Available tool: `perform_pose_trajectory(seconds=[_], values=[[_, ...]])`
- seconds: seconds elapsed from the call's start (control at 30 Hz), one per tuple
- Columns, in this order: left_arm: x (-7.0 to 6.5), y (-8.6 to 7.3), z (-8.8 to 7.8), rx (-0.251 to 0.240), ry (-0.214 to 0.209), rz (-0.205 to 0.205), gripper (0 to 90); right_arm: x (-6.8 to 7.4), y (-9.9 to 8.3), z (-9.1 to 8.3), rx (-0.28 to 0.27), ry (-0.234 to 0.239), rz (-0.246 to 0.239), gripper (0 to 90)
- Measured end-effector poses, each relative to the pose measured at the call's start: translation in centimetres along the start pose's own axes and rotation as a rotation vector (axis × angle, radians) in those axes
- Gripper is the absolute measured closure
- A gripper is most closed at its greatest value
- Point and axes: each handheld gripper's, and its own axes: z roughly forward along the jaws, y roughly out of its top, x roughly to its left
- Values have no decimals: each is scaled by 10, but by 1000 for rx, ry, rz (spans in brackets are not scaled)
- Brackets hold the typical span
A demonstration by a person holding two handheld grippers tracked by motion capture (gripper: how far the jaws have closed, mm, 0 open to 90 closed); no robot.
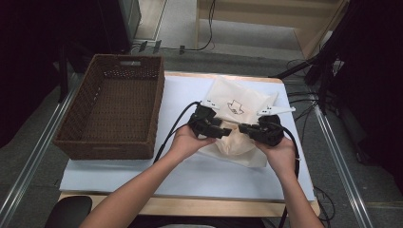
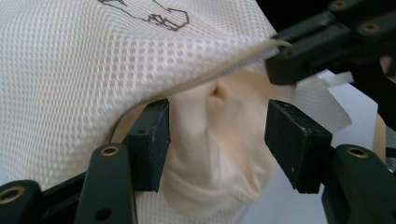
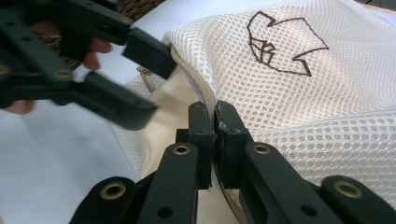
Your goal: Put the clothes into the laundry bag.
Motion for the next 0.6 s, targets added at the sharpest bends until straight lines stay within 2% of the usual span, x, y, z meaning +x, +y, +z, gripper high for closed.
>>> perform_pose_trajectory(seconds=[0.13, 0.27, 0.3, 0.43, 0.6], values=[[-6, -9, -13, 8, 11, 25, 390, 0, 0, -1, 0, -1, 2, 875], [-12, -16, -21, 0, -4, 25, 396, 1, 0, 0, 0, -3, 0, 875], [-16, -21, -25, -3, -24, 16, 408, 1, 0, 0, 1, -4, -5, 875], [-23, -30, -23, 8, -68, 1, 443, 1, 1, 0, 2, -4, -5, 875], [-28, -39, -15, 25, -100, 7, 551, 2, 1, 0, 4, -3, -4, 875]])
